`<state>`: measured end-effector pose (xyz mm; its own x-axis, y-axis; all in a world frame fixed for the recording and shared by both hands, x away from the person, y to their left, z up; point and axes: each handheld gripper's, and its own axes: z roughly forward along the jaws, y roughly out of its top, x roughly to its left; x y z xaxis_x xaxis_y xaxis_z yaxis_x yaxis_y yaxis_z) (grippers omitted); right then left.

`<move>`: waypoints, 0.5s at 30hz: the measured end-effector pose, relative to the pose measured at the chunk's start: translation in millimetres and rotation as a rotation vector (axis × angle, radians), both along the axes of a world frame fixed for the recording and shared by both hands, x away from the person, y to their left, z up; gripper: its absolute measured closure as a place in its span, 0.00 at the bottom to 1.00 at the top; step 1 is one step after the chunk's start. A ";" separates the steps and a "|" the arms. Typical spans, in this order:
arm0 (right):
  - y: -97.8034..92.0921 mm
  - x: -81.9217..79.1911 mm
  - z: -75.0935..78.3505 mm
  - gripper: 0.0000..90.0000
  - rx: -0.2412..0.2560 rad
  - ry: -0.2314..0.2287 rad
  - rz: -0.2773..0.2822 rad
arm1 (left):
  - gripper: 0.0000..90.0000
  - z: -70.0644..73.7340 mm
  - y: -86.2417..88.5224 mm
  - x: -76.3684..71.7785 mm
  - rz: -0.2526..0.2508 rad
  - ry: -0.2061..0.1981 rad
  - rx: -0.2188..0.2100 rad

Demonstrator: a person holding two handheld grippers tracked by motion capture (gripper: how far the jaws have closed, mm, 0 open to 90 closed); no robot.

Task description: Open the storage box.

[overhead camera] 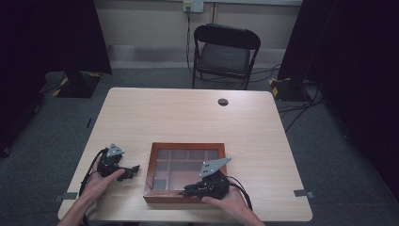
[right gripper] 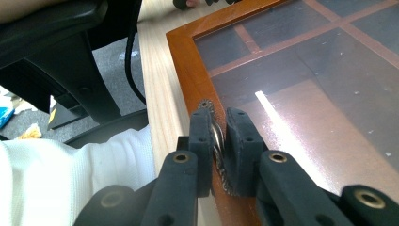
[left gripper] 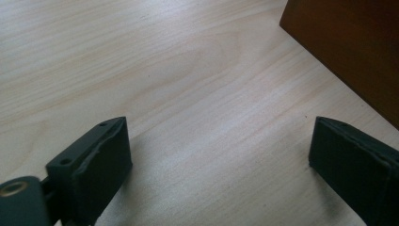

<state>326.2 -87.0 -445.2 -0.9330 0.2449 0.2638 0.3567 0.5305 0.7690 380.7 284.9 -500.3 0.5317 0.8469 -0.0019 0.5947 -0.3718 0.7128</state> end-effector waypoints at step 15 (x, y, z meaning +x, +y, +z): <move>-0.5 1.6 10.6 0.92 0.020 -0.009 0.008 | 0.18 15.0 -4.2 -9.4 -0.052 -0.073 -0.076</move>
